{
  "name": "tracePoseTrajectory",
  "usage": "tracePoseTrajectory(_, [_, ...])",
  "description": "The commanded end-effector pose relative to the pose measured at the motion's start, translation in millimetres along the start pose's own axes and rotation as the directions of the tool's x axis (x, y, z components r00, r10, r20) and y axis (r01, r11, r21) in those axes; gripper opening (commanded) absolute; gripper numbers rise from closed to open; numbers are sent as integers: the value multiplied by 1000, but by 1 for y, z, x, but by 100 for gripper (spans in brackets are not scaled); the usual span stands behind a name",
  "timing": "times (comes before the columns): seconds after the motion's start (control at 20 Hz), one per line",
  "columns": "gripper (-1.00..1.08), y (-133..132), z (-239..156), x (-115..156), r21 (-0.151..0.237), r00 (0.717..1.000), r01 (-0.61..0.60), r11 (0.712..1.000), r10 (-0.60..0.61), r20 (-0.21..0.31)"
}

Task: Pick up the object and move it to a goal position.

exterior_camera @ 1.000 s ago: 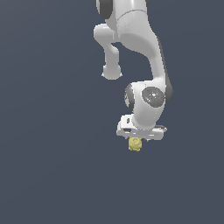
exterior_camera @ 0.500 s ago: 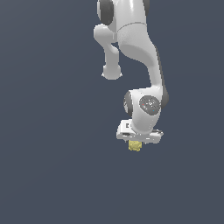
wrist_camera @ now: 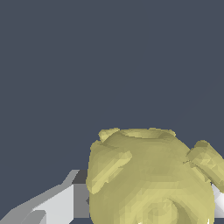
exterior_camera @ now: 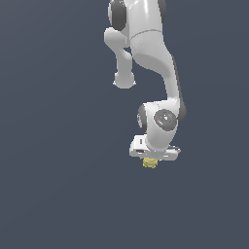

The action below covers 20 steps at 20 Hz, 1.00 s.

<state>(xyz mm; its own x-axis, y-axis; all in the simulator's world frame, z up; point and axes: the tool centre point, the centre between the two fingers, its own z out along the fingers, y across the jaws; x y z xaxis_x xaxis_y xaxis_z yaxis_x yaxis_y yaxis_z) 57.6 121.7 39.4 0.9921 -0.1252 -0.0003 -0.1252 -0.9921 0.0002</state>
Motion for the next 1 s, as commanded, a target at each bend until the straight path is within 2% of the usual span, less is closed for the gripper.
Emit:
tracePoseTrajectory(0.0, [-100, 0, 0, 0, 0, 1000, 0, 1000, 0, 0])
tracePoseTrajectory(0.55, [-100, -1, -6, -2, 0, 1000, 0, 1000, 0, 0])
tracePoseTrajectory(0.95, [-100, -5, -44, -12, 0, 1000, 0, 1000, 0, 0])
